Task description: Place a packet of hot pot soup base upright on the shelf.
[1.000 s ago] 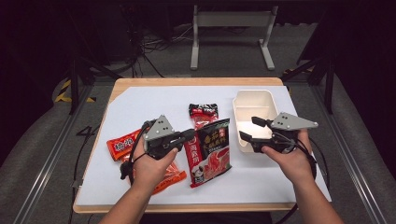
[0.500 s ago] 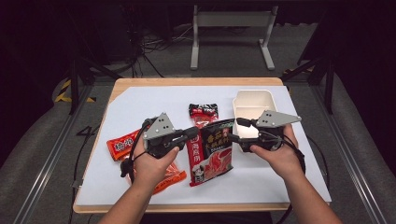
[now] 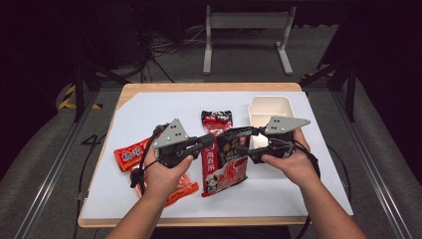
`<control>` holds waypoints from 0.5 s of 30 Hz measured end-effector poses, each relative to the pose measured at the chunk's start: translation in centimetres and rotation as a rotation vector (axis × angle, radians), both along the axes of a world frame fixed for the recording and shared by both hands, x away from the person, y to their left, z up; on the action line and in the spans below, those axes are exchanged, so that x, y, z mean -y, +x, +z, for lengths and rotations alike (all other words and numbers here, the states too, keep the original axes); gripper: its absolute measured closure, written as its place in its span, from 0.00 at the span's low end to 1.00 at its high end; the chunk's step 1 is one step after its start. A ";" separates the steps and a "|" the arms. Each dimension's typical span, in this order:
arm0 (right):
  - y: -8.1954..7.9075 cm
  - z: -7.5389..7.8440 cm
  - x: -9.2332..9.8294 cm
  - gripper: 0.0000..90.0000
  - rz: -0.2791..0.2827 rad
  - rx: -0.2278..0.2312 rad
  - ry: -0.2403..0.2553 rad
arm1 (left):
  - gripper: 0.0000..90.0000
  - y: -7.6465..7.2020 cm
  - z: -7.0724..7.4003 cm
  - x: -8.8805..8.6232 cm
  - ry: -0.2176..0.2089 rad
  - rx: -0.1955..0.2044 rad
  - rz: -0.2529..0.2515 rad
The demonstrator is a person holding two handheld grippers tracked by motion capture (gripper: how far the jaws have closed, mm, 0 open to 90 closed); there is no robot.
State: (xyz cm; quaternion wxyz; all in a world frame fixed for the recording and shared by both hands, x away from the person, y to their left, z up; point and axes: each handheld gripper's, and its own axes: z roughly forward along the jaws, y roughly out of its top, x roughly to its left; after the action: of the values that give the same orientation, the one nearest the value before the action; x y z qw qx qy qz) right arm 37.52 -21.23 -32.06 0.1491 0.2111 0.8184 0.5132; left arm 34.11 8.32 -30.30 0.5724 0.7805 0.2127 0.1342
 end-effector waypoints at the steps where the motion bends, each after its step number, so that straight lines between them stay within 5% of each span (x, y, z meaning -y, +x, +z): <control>1: 0.1 0.0 0.1 0.35 0.006 -0.004 0.003 | 0.98 0.0 0.0 0.0 -0.002 0.005 -0.008; 11: 0.5 -0.2 -0.2 0.37 0.045 -0.021 0.010 | 0.98 -0.1 0.1 0.5 -0.010 0.009 -0.028; 15: 0.4 0.0 -0.2 0.53 0.060 -0.030 -0.008 | 0.98 -0.1 0.0 0.6 -0.015 0.002 -0.028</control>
State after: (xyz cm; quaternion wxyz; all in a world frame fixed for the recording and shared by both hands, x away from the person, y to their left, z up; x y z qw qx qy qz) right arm 37.91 -21.02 -32.10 0.1222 0.1937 0.8285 0.5110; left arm 34.00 7.71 -30.30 0.5802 0.7789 0.2023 0.1253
